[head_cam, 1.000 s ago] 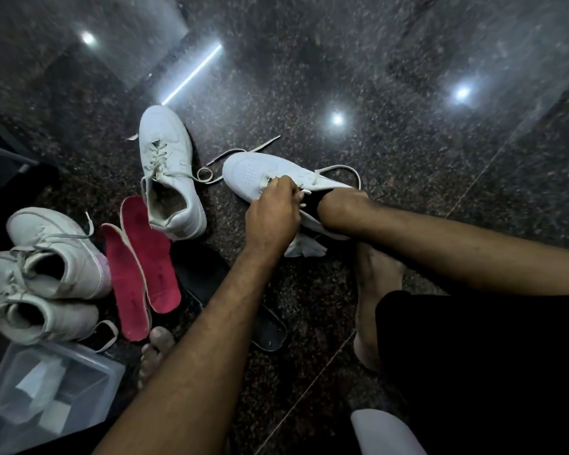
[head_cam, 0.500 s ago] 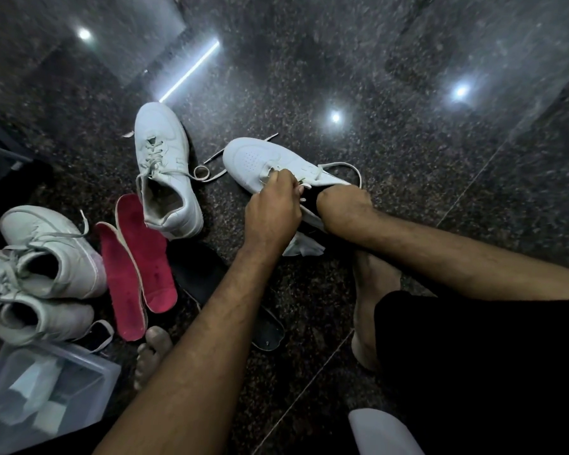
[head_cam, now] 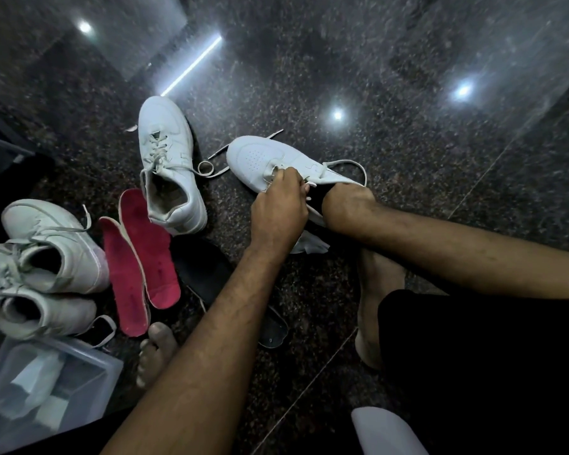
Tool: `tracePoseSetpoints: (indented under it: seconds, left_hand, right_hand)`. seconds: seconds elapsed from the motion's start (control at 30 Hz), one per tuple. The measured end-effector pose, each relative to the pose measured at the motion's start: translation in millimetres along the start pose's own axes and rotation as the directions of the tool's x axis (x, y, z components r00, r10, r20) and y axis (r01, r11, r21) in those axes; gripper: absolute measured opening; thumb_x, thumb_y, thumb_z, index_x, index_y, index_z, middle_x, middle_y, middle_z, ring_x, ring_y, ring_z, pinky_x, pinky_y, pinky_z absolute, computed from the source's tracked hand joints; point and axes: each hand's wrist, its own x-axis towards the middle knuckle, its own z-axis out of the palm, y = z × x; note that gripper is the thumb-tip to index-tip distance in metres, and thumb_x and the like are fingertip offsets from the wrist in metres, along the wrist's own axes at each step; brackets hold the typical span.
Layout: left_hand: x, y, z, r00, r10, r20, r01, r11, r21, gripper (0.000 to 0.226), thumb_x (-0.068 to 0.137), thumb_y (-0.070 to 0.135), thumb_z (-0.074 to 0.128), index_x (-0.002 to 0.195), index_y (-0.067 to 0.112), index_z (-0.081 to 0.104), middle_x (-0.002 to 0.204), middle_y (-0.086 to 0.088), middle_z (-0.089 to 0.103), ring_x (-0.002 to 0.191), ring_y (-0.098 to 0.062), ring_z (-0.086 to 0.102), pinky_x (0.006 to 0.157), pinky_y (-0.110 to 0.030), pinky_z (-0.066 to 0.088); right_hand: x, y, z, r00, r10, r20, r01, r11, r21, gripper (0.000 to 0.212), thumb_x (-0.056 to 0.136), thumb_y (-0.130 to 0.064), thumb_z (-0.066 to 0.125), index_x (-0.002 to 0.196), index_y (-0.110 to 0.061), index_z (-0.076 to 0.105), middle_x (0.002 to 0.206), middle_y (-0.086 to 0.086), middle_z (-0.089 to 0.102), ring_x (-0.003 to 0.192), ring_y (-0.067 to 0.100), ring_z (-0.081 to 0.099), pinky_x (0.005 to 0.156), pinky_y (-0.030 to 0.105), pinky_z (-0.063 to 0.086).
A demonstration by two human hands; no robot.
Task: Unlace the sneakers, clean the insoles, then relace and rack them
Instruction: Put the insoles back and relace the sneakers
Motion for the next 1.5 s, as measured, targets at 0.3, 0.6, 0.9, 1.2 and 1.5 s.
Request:
tracePoseSetpoints:
  seconds: [0.3, 0.6, 0.9, 1.2, 1.5]
  left_hand:
    - [2.2, -2.4, 0.6, 1.0, 0.008, 0.005, -0.008, 1.0, 0.003, 0.023, 0.103, 0.034, 0.046, 0.107, 0.012, 0.052, 0.111, -0.009, 0.062, 0.093, -0.042, 0.062, 0.069, -0.047, 0.043]
    - [4.0, -3.5, 2.4, 1.0, -0.007, -0.01, 0.007, 1.0, -0.017, 0.023, 0.103, 0.033, 0.046, 0.106, 0.011, 0.053, 0.11, -0.011, 0.062, 0.092, -0.043, 0.062, 0.066, -0.044, 0.039]
    - [-1.8, -3.7, 2.9, 0.994, 0.062, -0.086, -0.065, 0.997, -0.035, 0.019, 0.104, 0.024, 0.047, 0.101, 0.007, 0.053, 0.102, -0.013, 0.061, 0.083, -0.041, 0.06, 0.06, -0.039, 0.027]
    - [-3.9, -3.1, 2.0, 0.998, 0.047, -0.047, -0.046, 0.998, 0.031, 0.02, 0.104, 0.029, 0.044, 0.105, 0.012, 0.055, 0.108, -0.009, 0.061, 0.089, -0.039, 0.062, 0.063, -0.041, 0.031]
    - [1.9, -1.0, 11.9, 0.999, 0.017, -0.038, -0.013, 0.995, 0.094, 0.024, 0.105, 0.032, 0.043, 0.11, 0.011, 0.054, 0.11, -0.009, 0.063, 0.091, -0.037, 0.064, 0.062, -0.039, 0.029]
  right_hand:
    - [23.4, 6.3, 7.8, 0.998, 0.056, 0.024, -0.059, 0.992, 0.113, 0.034, 0.098, -0.017, 0.049, 0.13, -0.011, 0.061, 0.135, 0.008, 0.06, 0.124, 0.023, 0.057, 0.093, 0.031, 0.048]
    - [18.0, 22.6, 20.2, 0.904, -0.218, -0.368, 0.212, 0.976, -0.057, 0.023, 0.095, -0.019, 0.049, 0.102, -0.011, 0.069, 0.099, 0.009, 0.072, 0.09, 0.031, 0.069, 0.066, 0.035, 0.048]
    - [13.6, 30.0, 35.6, 0.723, -0.377, -0.579, 0.365, 0.92, -0.143, 0.007, 0.086, -0.013, 0.063, 0.092, -0.009, 0.061, 0.083, 0.011, 0.065, 0.054, 0.034, 0.064, 0.042, 0.031, 0.032]
    - [16.0, 13.9, 22.8, 0.824, -0.327, -0.462, 0.3, 0.945, -0.135, 0.031, 0.101, -0.026, 0.042, 0.114, -0.011, 0.066, 0.103, 0.008, 0.071, 0.089, 0.032, 0.071, 0.064, 0.037, 0.052]
    - [8.9, 0.4, 16.0, 0.937, -0.188, -0.295, 0.131, 0.97, -0.203, 0.024, 0.098, -0.016, 0.048, 0.11, -0.016, 0.069, 0.111, 0.004, 0.07, 0.102, 0.021, 0.067, 0.074, 0.03, 0.049]
